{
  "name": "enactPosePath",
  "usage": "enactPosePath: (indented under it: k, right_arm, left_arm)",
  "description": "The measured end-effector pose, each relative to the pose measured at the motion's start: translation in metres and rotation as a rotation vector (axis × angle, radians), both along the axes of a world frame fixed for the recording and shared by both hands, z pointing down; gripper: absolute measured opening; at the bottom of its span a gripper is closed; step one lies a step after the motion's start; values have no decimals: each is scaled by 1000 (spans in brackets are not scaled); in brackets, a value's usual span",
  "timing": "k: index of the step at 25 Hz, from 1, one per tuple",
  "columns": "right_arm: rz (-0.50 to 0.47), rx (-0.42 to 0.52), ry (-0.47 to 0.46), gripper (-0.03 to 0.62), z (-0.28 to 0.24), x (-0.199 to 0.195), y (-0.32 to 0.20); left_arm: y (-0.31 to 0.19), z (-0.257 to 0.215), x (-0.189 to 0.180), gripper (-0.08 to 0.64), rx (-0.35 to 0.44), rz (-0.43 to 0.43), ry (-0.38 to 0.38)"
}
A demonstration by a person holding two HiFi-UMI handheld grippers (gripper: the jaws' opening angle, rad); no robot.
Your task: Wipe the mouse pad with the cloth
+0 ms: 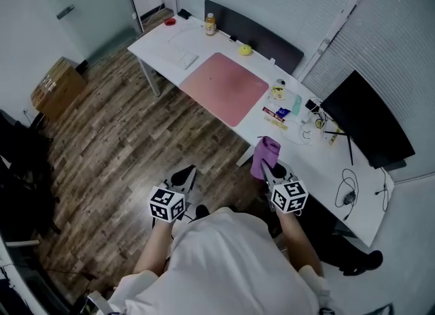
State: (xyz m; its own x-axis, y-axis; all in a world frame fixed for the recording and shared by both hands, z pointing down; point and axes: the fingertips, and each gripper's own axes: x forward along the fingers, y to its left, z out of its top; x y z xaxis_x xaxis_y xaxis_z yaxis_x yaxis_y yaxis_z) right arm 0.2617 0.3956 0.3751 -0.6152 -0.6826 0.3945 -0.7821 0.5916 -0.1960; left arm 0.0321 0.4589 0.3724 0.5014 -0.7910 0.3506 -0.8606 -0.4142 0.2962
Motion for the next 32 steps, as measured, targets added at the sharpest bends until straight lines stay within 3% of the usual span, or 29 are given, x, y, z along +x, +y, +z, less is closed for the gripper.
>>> enactPosePath:
  k: [16,32]
  right_arm:
    - [61,-31,19,75,10,-41,10]
    - [5,-67,18,75,30,-67,-43]
  left_arm:
    - [-1,13,-43,20,-13,70,13]
    - [-44,25,-59,20,-40,40,4]
